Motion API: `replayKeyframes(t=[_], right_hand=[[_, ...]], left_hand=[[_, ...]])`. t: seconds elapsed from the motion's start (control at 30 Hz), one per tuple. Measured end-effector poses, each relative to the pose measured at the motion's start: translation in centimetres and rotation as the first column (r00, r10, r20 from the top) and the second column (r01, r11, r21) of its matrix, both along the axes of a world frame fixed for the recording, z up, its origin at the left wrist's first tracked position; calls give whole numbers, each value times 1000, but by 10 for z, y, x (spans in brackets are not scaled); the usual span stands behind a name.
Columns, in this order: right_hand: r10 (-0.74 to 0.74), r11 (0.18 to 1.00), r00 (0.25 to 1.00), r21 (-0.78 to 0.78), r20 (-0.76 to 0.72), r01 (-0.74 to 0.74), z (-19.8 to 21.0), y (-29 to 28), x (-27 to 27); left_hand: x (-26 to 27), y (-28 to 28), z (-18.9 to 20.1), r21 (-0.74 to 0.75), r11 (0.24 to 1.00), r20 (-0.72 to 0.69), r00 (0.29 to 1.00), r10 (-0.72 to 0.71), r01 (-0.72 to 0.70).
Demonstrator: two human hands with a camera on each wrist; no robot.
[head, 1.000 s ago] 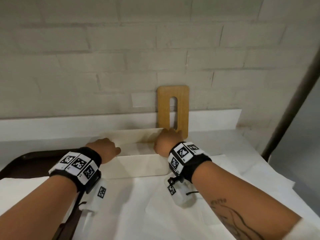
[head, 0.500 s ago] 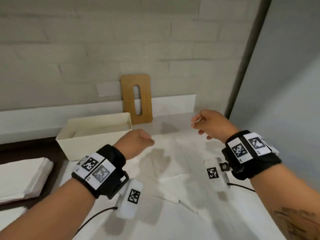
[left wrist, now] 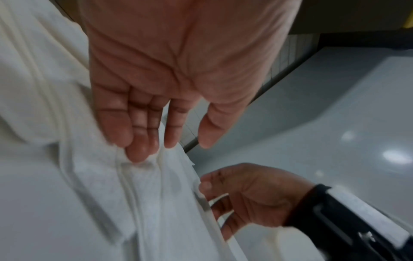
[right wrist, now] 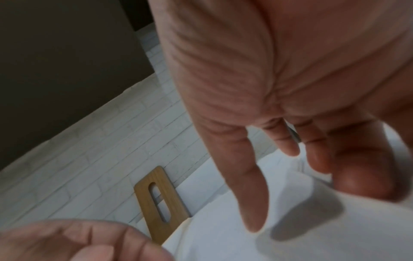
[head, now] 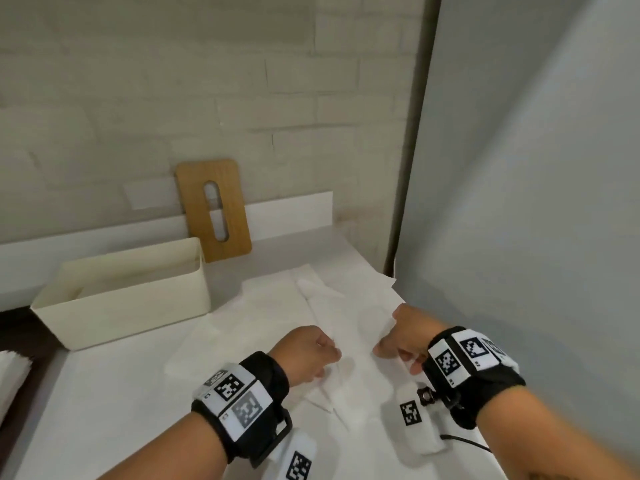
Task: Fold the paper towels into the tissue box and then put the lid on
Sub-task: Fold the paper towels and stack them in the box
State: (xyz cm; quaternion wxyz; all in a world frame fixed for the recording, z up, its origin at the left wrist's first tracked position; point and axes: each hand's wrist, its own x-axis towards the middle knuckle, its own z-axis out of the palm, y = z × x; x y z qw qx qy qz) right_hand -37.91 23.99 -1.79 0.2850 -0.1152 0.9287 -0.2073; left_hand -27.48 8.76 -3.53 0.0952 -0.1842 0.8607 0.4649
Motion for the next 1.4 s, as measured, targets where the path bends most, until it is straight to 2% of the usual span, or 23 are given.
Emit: replayKeyframes(t=[0.17, 0.23, 0.33, 0.47, 0.57, 0.63, 0.7, 0.77, 0.8, 0.83, 0.97, 1.07, 1.13, 1.27, 1.33, 1.4], right_hand=[[-46, 991, 999, -121, 24, 49, -13, -8, -8], [-61, 990, 998, -129, 13, 62, -18, -12, -10], [9, 997, 999, -76, -48, -13, -22, -19, -11], [124, 990, 978, 86, -169, -110, -23, -29, -6], [177, 977, 966, 150, -189, -150, -21, -37, -1], [177, 977, 965, 156, -195, -148, -21, -41, 2], [171, 978, 967, 151, -191, -143, -24, -45, 5], [160, 985, 978, 87, -134, -149, -26, -46, 6], [144, 989, 986, 31, -88, -142, -26, -46, 6], [136, 990, 989, -29, -54, -138, -27, -45, 6], [102, 975, 994, -204, 38, -92, -20, -36, 7], [43, 913, 986, -407, 164, 28, -10, -23, 10], [58, 867, 973, -494, 222, 61, 1, -12, 13], [158, 733, 963, -679, 217, 33, 24, 4, 21], [210, 680, 960, -733, 184, -8, 34, 9, 26], [261, 639, 952, -768, 157, -48, 45, 11, 30]], left_hand=[[-3, 6, -4, -81, 994, 42, 996, -76, 80], [-1, 5, -6, -128, 990, 43, 997, -59, 64], [8, 0, -8, -178, 984, 11, 1000, 16, -14], [20, -5, -6, -57, 984, -65, 984, 168, -172], [23, -2, -5, 71, 963, -91, 960, 265, -259], [22, -1, -8, 223, 918, -76, 933, 352, -328], [22, -1, -13, 428, 813, -17, 896, 443, -394], [20, -4, -16, 626, 657, 68, 869, 491, -420], [20, -5, -16, 678, 606, 89, 864, 495, -417], [20, -5, -16, 696, 595, 85, 868, 488, -403], [20, 0, -16, 658, 637, 44, 865, 500, -402], [24, 8, -16, 661, 636, 53, 871, 489, -398], [26, 13, -13, 672, 625, 40, 863, 504, -397], [29, 22, 5, 765, 538, -37, 811, 583, -353], [31, 20, 15, 811, 485, -62, 778, 626, -326], [32, 15, 23, 868, 425, -78, 775, 627, -256]])
